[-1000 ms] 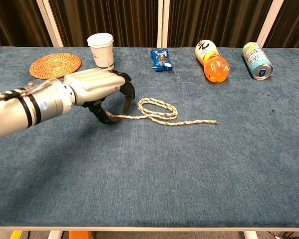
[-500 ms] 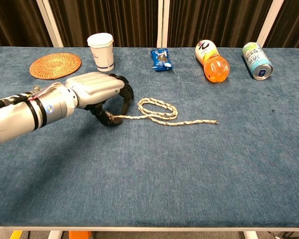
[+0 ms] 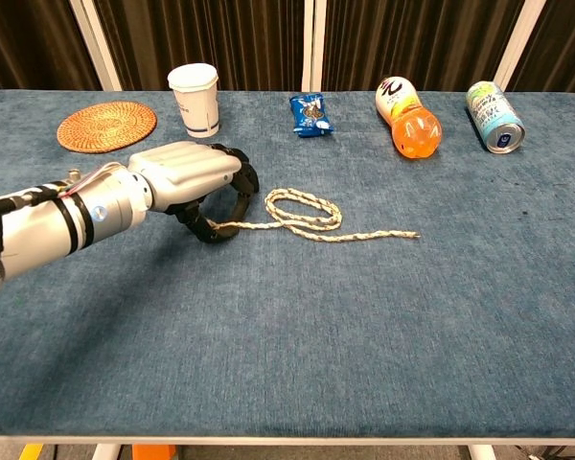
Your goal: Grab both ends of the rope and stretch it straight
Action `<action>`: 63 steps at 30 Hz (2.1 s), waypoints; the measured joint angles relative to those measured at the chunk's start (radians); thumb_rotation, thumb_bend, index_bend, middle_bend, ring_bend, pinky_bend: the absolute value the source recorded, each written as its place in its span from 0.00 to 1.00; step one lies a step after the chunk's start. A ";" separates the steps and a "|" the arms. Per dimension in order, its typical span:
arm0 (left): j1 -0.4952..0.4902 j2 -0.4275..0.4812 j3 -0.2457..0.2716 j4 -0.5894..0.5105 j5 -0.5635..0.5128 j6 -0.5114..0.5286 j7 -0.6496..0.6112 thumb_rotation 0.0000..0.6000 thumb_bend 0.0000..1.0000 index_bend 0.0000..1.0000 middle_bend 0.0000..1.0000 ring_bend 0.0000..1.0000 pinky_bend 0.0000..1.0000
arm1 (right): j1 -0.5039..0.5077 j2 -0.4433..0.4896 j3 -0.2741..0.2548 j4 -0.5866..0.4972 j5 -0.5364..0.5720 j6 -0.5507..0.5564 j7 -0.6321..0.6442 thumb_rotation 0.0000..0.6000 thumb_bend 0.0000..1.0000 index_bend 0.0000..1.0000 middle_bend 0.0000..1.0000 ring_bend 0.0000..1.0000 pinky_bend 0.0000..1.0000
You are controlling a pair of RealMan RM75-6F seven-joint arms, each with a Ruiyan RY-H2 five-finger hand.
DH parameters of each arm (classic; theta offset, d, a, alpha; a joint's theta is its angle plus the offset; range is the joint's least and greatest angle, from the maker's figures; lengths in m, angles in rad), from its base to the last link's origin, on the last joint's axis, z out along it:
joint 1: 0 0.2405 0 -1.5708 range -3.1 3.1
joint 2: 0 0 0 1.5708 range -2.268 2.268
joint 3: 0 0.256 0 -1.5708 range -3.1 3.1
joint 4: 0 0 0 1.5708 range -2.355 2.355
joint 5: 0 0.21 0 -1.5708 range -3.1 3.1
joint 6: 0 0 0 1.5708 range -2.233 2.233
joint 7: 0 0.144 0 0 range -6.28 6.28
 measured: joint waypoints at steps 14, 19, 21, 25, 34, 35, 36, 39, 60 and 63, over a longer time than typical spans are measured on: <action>0.056 0.083 0.025 -0.092 0.055 0.066 -0.081 0.99 0.42 0.60 0.18 0.00 0.00 | 0.147 -0.052 0.000 0.014 -0.006 -0.245 0.001 1.00 0.27 0.30 0.20 0.05 0.13; 0.082 0.113 0.041 -0.122 0.071 0.091 -0.095 1.00 0.42 0.60 0.18 0.00 0.00 | 0.261 -0.155 0.025 0.075 0.026 -0.384 -0.023 1.00 0.30 0.36 0.21 0.05 0.13; 0.087 0.114 0.043 -0.125 0.076 0.098 -0.098 1.00 0.42 0.60 0.18 0.00 0.00 | 0.303 -0.207 0.034 0.107 0.044 -0.431 -0.037 1.00 0.30 0.39 0.22 0.05 0.13; 0.096 0.117 0.047 -0.129 0.088 0.111 -0.105 1.00 0.42 0.61 0.18 0.00 0.00 | 0.367 -0.308 0.051 0.182 0.074 -0.487 -0.066 1.00 0.30 0.42 0.22 0.05 0.13; 0.113 0.128 0.051 -0.139 0.101 0.127 -0.108 1.00 0.42 0.61 0.18 0.00 0.00 | 0.471 -0.503 0.072 0.356 0.106 -0.538 -0.090 1.00 0.30 0.47 0.22 0.05 0.13; 0.113 0.128 0.051 -0.139 0.103 0.128 -0.108 1.00 0.42 0.61 0.18 0.00 0.00 | 0.478 -0.516 0.072 0.368 0.106 -0.541 -0.089 1.00 0.30 0.47 0.22 0.05 0.13; 0.114 0.127 0.051 -0.138 0.103 0.128 -0.107 1.00 0.42 0.61 0.18 0.00 0.00 | 0.487 -0.532 0.072 0.383 0.107 -0.543 -0.088 1.00 0.30 0.47 0.22 0.05 0.13; 0.114 0.125 0.050 -0.136 0.102 0.125 -0.108 1.00 0.42 0.61 0.18 0.00 0.00 | 0.506 -0.566 0.068 0.410 0.105 -0.548 -0.082 1.00 0.30 0.48 0.22 0.05 0.13; 0.122 0.118 0.049 -0.121 0.123 0.122 -0.129 1.00 0.42 0.61 0.18 0.00 0.00 | 0.547 -0.710 0.028 0.561 0.082 -0.518 -0.043 1.00 0.31 0.52 0.22 0.05 0.08; 0.123 0.118 0.049 -0.118 0.125 0.121 -0.133 1.00 0.42 0.61 0.18 0.00 0.00 | 0.551 -0.716 0.027 0.570 0.085 -0.519 -0.042 1.00 0.32 0.53 0.22 0.05 0.08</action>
